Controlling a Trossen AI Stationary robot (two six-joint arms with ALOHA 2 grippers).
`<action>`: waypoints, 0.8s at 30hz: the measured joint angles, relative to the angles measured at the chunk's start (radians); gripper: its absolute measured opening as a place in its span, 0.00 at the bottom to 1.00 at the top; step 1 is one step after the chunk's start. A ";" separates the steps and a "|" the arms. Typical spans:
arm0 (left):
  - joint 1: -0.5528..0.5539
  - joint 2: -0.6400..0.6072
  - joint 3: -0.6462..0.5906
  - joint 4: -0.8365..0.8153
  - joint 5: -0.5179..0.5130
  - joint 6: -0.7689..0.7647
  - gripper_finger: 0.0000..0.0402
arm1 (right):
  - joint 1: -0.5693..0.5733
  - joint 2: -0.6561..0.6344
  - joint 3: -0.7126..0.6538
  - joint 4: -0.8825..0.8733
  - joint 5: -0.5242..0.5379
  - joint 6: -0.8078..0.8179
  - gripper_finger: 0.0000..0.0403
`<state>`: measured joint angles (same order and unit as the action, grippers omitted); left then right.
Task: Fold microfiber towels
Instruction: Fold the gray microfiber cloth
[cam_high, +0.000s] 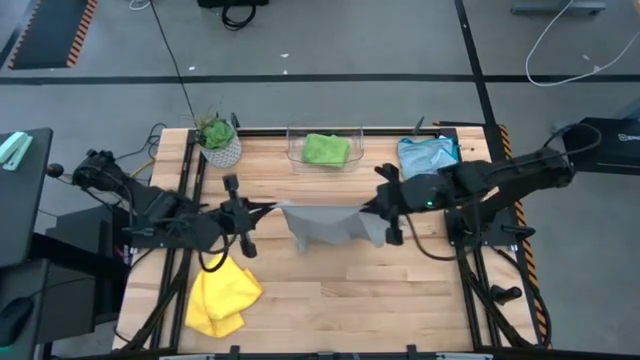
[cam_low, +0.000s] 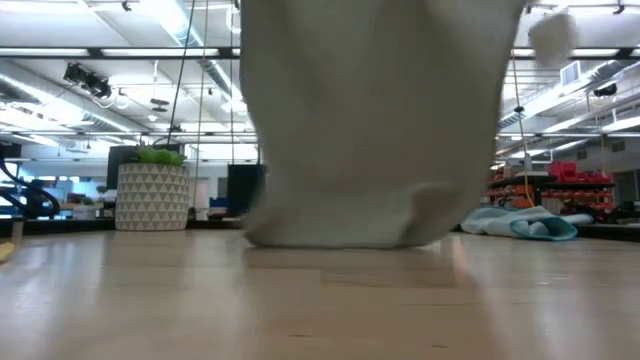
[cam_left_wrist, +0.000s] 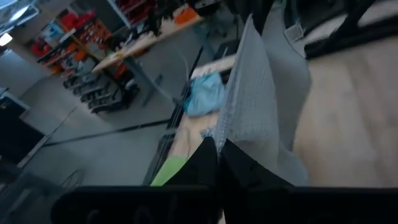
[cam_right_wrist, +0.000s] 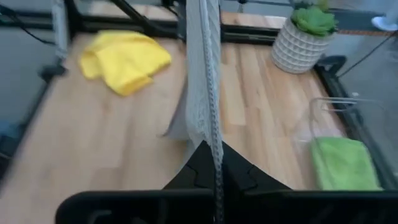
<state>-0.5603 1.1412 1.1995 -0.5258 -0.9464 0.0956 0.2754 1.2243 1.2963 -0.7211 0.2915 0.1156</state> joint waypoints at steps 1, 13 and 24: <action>-0.013 0.001 0.007 0.009 -0.001 -0.001 0.02 | 0.021 0.002 0.025 -0.020 0.002 0.027 0.01; -0.133 0.049 0.221 -0.074 -0.037 -0.133 0.02 | 0.112 0.101 0.364 -0.229 -0.092 0.288 0.02; 0.095 0.049 0.133 -0.351 -0.023 -0.402 0.02 | -0.118 0.136 0.267 -0.290 -0.140 0.212 0.01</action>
<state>-0.4649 1.1904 1.3328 -0.8771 -0.9693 -0.3065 0.1578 1.3599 1.5633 -1.0109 0.1518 0.3272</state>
